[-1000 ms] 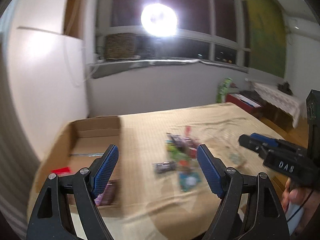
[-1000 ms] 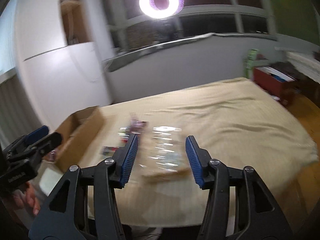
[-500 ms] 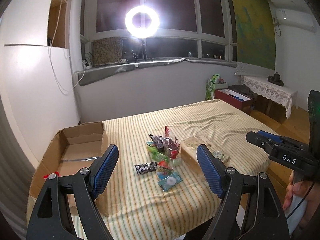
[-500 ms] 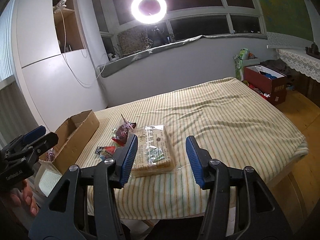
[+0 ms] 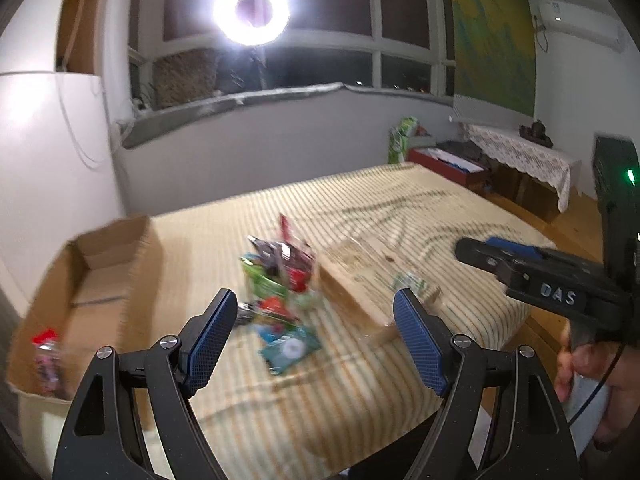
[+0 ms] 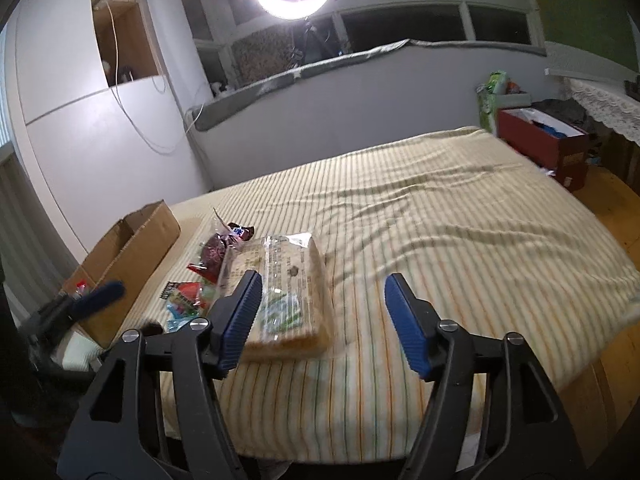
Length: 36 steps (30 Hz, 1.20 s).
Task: Organize snacks
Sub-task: 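Move the right tool back to the bagged bread loaf, then close the right tool on the bagged bread loaf and lift it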
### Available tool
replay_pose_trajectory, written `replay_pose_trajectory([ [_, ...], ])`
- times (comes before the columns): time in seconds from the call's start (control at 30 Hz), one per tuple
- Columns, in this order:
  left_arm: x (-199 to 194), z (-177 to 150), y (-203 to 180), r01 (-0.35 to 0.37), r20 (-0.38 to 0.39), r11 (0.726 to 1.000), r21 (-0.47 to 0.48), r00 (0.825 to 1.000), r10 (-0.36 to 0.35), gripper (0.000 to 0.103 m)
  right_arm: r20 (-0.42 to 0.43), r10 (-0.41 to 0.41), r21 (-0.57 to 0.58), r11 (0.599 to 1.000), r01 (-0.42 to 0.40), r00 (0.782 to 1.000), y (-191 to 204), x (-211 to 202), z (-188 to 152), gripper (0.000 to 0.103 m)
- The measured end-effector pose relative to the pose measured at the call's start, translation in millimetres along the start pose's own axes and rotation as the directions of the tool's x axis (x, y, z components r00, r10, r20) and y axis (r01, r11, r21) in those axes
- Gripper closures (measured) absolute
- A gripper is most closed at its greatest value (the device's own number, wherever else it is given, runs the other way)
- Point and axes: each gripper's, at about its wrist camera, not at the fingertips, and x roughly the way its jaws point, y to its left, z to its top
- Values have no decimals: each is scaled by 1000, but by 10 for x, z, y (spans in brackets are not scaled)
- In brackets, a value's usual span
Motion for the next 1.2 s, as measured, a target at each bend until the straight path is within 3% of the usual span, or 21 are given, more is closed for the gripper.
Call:
replay_pose_trajectory([
  [0.23,473,-161,-243,112,-74,994,17,991,-110,23,-61,46,-34,998,-48,997,-39,546,264,34],
  [0.3,533,-195,-286,145,-86,989,26,986,-142,23,-88,62,-46,997,-66,994,-40,651,340,27],
  [0.47,596,-224,-381,187,-92,980,61,979,-181,23,-111,85,-72,993,-93,990,31,743,395,26],
  [0.93,663,-260,-457,174,-91,981,82,982,-167,23,-205,162,-32,985,-172,965,72,927,240,26],
  [1.03,738,-284,-460,170,-107,983,77,981,-161,27,-231,201,-24,977,-212,952,106,1026,181,39],
  [1.2,813,-301,-443,164,-96,984,68,983,-157,36,-223,204,-35,976,-217,953,134,1021,177,42],
])
